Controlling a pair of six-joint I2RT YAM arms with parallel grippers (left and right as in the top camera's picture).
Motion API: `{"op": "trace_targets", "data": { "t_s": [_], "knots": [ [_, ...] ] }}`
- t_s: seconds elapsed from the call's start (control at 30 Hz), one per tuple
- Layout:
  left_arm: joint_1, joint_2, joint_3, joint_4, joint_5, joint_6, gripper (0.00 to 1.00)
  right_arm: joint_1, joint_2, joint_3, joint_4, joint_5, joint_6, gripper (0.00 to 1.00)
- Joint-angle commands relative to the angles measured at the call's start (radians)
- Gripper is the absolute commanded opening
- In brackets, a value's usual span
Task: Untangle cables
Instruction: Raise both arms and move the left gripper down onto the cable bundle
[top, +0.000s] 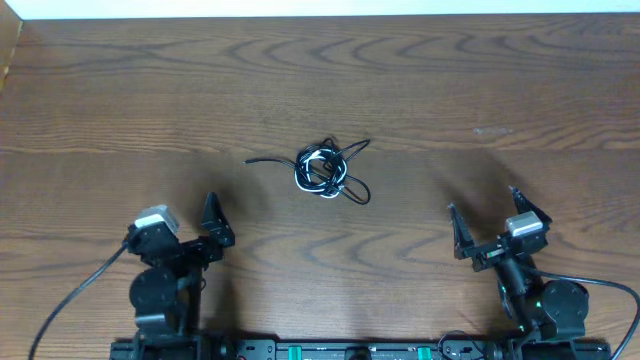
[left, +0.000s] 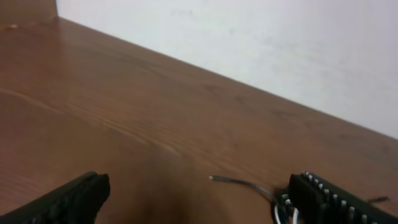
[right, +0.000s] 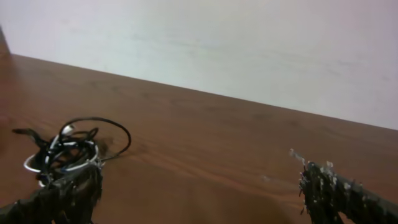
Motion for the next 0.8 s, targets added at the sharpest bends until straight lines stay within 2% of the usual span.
{"op": "trace_targets", "data": {
  "t_s": [0.0, 0.23, 0.33, 0.63, 0.77],
  "knots": [
    [0.001, 0.078, 0.122, -0.056, 0.033, 0.024, 0.98, -0.01, 0.048, 0.064, 0.0, -0.043, 0.021, 0.99],
    [0.001, 0.293, 0.361, -0.207, 0.068, 0.055, 0.98, -0.01, 0.24, 0.199, -0.006, -0.108, 0.021, 0.99],
    [0.001, 0.458, 0.507, -0.286, 0.106, 0.074, 0.98, -0.01, 0.386, 0.313, -0.057, -0.154, 0.022, 0.99],
    [0.001, 0.909, 1.002, -0.661, 0.112, 0.074, 0.98, -0.01, 0.8, 0.708, -0.34, -0.185, 0.021, 0.99],
    [0.001, 1.02, 1.104, -0.673, 0.112, 0.077, 0.98, -0.01, 0.97, 0.912, -0.493, -0.212, 0.016, 0.99]
  ]
}}
